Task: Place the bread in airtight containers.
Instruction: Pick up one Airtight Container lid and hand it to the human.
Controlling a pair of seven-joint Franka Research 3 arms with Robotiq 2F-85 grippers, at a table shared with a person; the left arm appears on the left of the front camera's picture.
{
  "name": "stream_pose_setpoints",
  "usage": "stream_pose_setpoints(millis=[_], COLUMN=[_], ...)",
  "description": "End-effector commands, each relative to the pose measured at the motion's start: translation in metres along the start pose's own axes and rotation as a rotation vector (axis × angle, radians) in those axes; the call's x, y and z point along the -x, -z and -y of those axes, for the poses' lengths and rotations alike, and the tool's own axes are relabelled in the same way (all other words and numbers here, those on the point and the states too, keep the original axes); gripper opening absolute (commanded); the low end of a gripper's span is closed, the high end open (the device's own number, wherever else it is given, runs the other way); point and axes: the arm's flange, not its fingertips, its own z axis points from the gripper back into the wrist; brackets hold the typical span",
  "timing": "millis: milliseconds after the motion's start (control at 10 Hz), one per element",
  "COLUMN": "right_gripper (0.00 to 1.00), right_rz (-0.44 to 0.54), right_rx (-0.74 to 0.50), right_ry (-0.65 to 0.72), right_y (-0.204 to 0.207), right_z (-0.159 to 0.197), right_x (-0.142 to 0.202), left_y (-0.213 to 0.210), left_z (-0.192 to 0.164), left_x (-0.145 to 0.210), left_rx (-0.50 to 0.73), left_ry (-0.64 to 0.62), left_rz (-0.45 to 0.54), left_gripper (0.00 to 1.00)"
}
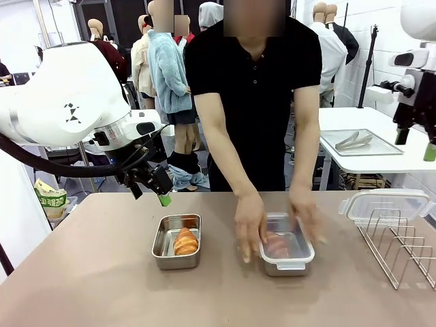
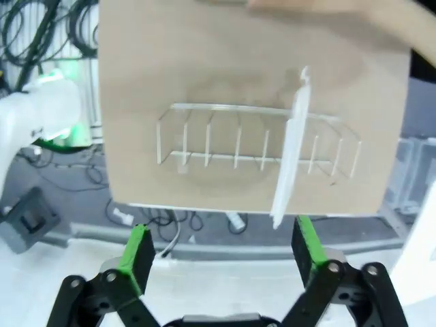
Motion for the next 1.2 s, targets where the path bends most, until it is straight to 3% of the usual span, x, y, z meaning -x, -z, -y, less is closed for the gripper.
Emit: stream_pose_setpoints(millis=[0,400,1100], right_gripper=[1.00,1.00,1.00], right_rz=[-0.011,-0.013,-0.010], right_rx=[-0.024,0.020,-0.013], right_ry=[-0.029,-0.048,-0.032], right_y=[0.0018,-0.0002,0.0042], right_z=[0.0125,0.0170,0.0135], right_x=[-0.0059,-0.0052,-0.0096], left_y=[-0.0001,-0.0001,-0.0001], left_z=[-0.0006,-0.0006,-0.0006], left_x=[-0.0004,-0.0004,-0.0004], left_rx=[0.002,0.002,0.002], left_ry=[-0.001,-0.001,-0.001], left_rz=[0.002,0.002,0.002], left_gripper=[1.00,1.00,1.00])
